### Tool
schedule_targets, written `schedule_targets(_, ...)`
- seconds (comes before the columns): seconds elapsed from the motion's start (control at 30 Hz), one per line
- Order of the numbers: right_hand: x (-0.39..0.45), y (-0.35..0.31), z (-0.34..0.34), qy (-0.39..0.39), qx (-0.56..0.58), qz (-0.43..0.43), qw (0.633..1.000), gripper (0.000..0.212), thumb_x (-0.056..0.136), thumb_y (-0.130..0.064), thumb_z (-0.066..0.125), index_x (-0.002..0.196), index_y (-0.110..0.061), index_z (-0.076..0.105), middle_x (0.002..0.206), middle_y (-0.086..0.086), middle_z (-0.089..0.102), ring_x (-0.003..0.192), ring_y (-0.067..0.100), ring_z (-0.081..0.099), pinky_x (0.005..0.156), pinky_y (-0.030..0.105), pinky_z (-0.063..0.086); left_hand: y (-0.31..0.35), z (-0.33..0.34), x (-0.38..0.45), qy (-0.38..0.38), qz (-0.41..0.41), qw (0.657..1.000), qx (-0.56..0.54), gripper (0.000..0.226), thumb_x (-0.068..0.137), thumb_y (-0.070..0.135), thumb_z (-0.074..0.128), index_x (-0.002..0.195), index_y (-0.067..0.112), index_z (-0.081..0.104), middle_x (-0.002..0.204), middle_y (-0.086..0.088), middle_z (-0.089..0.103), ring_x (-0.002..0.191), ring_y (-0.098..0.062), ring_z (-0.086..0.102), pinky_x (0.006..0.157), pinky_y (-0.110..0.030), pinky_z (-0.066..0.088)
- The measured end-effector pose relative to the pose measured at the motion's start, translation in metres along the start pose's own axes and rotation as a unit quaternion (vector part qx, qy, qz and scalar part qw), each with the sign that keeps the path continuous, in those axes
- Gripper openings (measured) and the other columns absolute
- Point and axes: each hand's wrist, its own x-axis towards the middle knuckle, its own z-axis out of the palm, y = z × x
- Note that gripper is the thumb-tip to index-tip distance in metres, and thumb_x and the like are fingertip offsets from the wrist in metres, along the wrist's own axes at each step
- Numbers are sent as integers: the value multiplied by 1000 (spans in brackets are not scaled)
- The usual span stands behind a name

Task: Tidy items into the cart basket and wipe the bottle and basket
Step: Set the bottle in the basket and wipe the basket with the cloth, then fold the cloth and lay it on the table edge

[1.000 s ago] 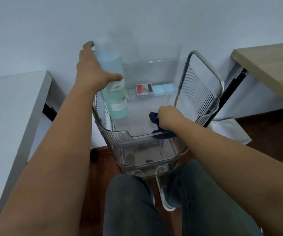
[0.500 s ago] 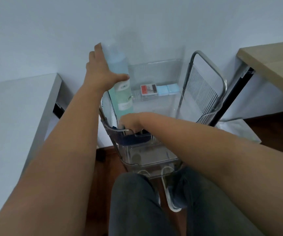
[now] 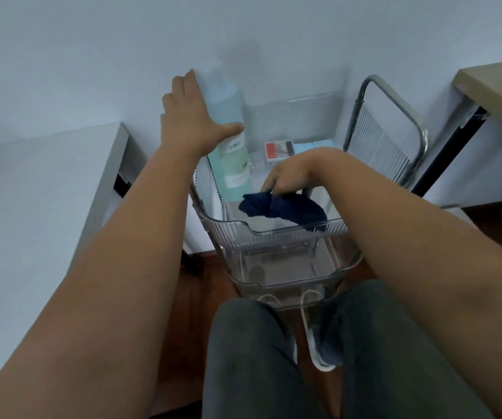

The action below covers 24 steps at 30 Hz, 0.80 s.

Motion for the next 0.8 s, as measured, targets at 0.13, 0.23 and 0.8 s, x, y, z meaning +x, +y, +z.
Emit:
schedule_targets(0.13,-18,33,6,199,324,-87,921,36,83,-4,53,96,-30,74,97,5,72,84,22,66,70,36,57,4,-5,-7,36,-10,999,39,131,58,71,74,155,14,7,149,-9,27,131,-36,33,106,-55,33)
schedule_targets(0.23,-20,47,24,212,543,-128,802,35,86,-5,51,104,-26,73,97,5,68,87,26,61,70,36,56,9,-10,-29,126,59,990,-16,108,73,64,67,154,12,17,147,-14,30,132,-34,32,111,-46,28)
schedule_targets(0.8,-78,2,19,154,619,-267,722,44,82,-20,62,124,-5,58,112,18,68,96,32,67,77,42,56,28,-14,-95,-201,-101,812,-539,24,91,24,68,105,5,64,94,-5,74,89,-20,71,75,-26,56)
